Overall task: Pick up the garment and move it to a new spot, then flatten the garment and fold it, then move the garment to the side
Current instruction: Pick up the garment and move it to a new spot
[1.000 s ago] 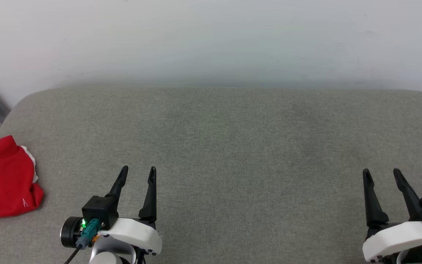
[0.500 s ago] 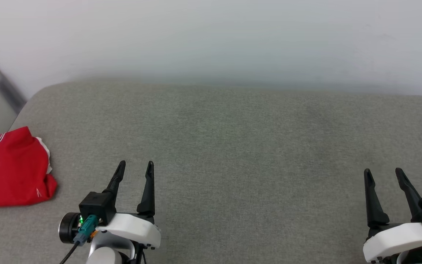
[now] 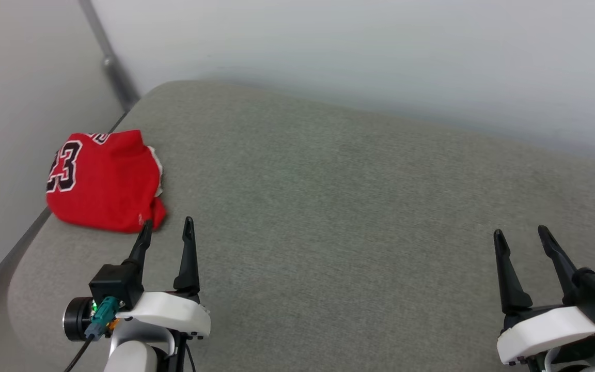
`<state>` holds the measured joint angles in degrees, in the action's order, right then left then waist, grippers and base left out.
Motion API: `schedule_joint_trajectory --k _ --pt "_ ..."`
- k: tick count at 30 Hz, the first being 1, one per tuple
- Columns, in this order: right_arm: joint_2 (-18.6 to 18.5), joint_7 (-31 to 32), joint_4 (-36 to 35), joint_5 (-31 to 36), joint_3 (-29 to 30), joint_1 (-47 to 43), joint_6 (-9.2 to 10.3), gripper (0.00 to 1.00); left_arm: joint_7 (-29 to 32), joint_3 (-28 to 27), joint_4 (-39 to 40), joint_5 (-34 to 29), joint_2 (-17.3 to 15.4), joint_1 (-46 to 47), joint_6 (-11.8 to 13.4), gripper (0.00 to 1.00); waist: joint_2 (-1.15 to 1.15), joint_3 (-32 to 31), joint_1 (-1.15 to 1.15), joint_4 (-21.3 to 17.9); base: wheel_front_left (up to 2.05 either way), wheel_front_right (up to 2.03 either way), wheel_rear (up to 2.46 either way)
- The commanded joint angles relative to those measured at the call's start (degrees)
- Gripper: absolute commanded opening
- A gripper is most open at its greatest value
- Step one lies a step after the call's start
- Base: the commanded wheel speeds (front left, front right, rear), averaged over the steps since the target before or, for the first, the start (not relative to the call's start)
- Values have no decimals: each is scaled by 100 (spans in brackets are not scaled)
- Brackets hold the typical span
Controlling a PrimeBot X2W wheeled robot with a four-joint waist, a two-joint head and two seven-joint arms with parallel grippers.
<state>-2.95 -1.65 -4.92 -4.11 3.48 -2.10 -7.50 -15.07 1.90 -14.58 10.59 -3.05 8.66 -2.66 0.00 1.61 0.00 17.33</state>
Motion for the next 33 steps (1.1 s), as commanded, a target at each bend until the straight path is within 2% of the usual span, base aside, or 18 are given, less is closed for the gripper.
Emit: schedule_joint_trajectory --k 1,8,13,26,33 --pt "13 -15 -1 8 -19 91 2 100 -15 -22 9 -23 -18 56 2 100 0 80 0 356 0 0 0" --pt "12 -56 51 -23 -237 229 2 100 -15 -208 -27 2 -45 77 -72 100 0 96 0 1004 0 0 0" --pt "12 -92 83 -17 -352 317 2 100 -15 -292 -53 24 -36 96 -130 100 0 118 0 1299 0 0 0" --pt "11 -83 231 81 -549 569 2 100 -15 -434 -12 3 -13 199 -150 100 0 244 0 1356 0 0 0" --pt "11 95 -8 268 -505 710 2 100 192 -460 -499 162 -232 1186 -264 100 0 593 0 1261 0 0 0"
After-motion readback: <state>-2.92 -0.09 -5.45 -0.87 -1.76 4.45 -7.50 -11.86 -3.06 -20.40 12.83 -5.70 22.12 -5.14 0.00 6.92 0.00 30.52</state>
